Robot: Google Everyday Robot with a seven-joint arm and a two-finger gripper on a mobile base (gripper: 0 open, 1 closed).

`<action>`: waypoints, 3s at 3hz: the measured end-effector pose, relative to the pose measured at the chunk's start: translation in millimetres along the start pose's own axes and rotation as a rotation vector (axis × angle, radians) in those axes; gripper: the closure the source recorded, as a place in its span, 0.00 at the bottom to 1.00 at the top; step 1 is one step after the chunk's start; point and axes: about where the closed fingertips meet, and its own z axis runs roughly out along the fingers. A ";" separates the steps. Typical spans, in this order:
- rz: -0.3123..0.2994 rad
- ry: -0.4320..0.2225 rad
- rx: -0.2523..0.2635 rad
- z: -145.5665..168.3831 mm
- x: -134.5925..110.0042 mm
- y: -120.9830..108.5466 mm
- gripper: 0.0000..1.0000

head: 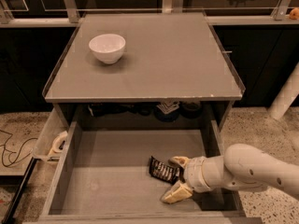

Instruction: Pick rxbar chocolate from top drawer and place on counter

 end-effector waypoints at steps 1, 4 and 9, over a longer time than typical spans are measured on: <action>0.000 0.000 0.000 0.0 0.0 0.0 0.66; -0.001 0.000 0.000 -3.7 -3.9 -0.1 1.00; -0.134 -0.065 0.118 -83.8 -55.9 -17.3 1.00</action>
Offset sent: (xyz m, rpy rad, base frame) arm 0.0000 0.0000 0.0000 0.0000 0.0000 0.0000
